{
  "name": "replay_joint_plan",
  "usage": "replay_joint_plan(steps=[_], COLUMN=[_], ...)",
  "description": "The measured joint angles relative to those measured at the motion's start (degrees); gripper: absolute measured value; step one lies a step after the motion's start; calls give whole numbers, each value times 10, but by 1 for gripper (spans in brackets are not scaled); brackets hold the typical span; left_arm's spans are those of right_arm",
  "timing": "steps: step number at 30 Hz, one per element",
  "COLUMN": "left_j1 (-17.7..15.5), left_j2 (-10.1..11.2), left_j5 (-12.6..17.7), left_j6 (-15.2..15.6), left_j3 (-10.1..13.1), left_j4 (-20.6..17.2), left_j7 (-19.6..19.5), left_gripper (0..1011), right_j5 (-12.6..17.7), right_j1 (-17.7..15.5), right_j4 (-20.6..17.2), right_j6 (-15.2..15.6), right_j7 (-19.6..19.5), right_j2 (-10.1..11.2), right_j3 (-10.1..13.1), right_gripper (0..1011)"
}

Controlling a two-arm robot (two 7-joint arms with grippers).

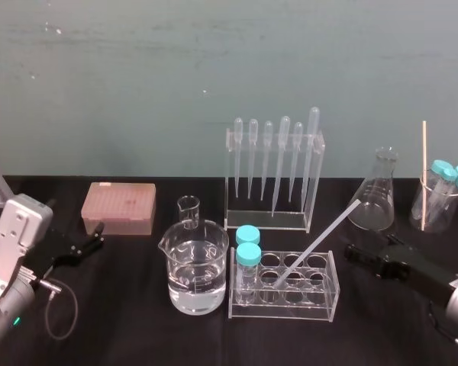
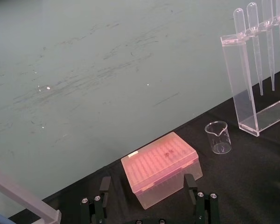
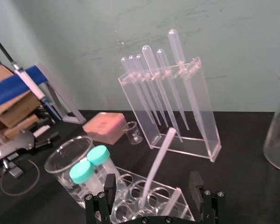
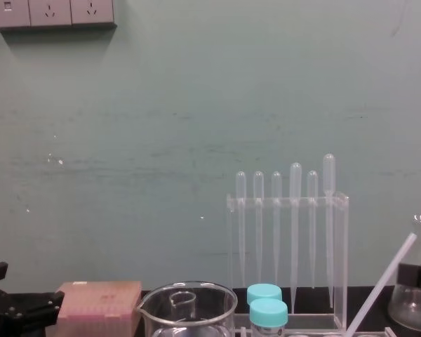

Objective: Pick up the stirring rod with one hand, then place it down.

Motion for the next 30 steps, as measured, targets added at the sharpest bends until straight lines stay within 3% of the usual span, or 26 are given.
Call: replay_joint_plan(steps=[17,30], left_j1=[0,0], left_j2=[0,0], left_j5=[0,0], left_j6=[0,0], left_j3=[0,0], left_j4=[0,0], left_j7=[0,0], left_gripper=[1000,1000], right_j5=[25,25], right_j1=[86,89], right_j4=[75,78], right_j6=[4,4], right_j7=[5,1], right_j2=[-43,-45], right_j3=[-55,-58], right_gripper=[1000,998])
